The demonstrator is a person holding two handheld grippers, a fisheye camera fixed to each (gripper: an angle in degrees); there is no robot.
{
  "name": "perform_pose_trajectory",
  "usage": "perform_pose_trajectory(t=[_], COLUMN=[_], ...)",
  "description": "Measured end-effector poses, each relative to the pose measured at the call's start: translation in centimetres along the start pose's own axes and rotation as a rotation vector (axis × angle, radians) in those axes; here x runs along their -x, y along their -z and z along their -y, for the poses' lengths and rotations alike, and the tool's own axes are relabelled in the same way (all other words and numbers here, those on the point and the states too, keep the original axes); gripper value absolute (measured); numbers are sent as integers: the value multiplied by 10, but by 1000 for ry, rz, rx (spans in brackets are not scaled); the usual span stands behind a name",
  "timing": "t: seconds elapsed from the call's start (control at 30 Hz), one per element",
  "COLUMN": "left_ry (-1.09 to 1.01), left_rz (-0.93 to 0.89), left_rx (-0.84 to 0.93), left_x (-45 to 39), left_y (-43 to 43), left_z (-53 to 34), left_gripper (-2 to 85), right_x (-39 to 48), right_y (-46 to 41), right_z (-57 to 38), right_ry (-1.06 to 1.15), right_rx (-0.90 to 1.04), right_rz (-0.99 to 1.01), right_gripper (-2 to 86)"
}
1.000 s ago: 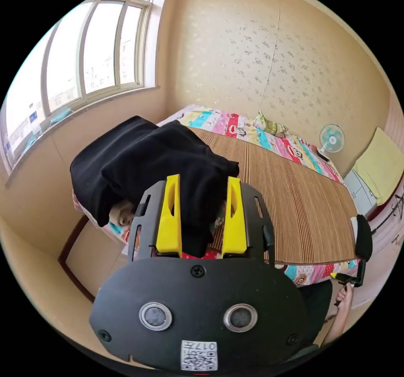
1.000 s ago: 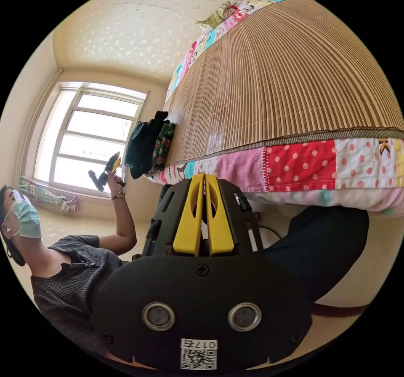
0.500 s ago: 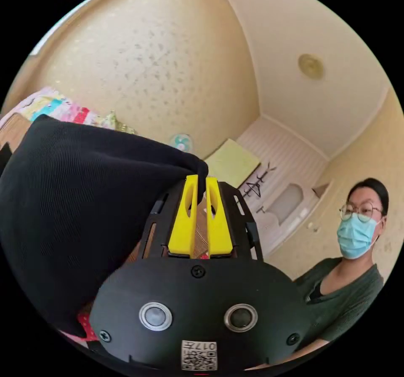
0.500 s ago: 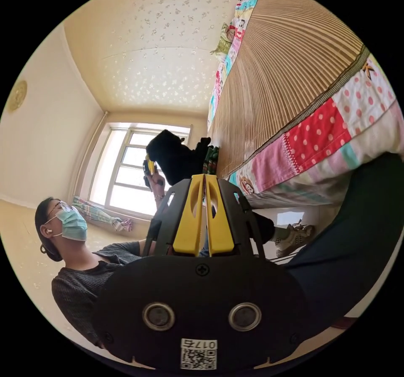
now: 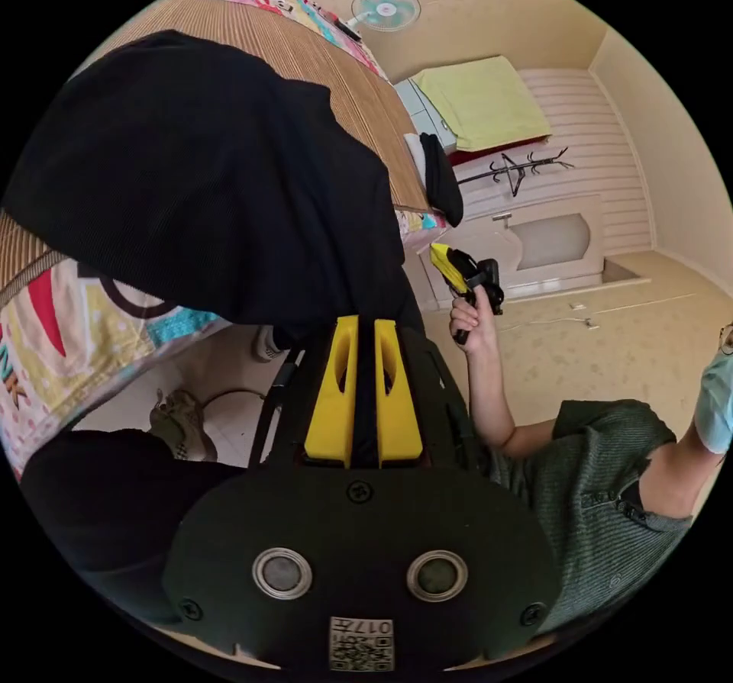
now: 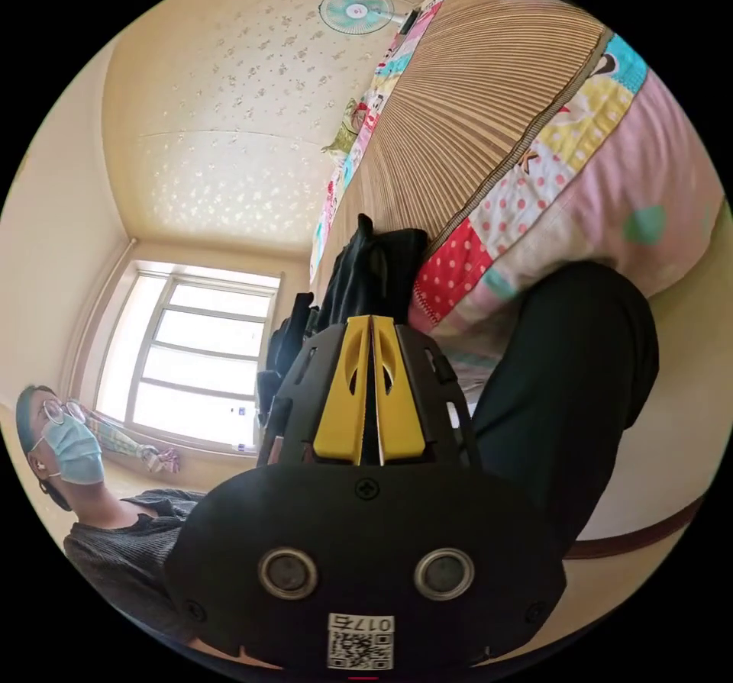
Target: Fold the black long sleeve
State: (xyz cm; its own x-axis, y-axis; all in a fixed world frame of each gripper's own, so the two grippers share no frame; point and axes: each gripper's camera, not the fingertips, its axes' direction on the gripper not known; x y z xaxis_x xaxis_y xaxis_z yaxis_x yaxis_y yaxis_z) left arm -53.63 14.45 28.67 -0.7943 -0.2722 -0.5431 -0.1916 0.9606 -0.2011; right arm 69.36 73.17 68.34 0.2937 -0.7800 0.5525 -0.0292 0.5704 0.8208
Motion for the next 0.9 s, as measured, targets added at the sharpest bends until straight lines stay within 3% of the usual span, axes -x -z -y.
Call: perform_pose_trajectory(t=[0.07,0.2,0.3,0.4,0.47,0.53,0.67,0.8,0.9], left_ry=[14,2,-50,-104,-119,-112,-27,68,-33], left_rz=[2,62,168,231,248,207,60,75,68], left_rx=[-72,-55,-82,-287,-351,-332,-325,-197,-141], left_x=[2,-12,-34,-58,-70,-71,-40,-7,-10], left_y=[14,18,28,66,88,96,100,82,81], left_z=[-14,-17,-16,-27,-22,-10,13,21,12], left_gripper=[42,44,43,44,94,138,183,105,73], right_x=[3,11,16,41,70,107,130,125,111], right_y=[-15,-71,-123,-135,-138,-161,-220,-252,-244], right_z=[1,3,5,-12,-29,-48,-83,-127,-134], right_ry=[23,125,169,268,391,557,661,709,707], right_rx=[31,98,177,85,61,176,482,582,590], right_rz=[-55,5,-29,27,73,137,249,189,265], right_gripper=[42,70,25,18,22,24,26,27,27])
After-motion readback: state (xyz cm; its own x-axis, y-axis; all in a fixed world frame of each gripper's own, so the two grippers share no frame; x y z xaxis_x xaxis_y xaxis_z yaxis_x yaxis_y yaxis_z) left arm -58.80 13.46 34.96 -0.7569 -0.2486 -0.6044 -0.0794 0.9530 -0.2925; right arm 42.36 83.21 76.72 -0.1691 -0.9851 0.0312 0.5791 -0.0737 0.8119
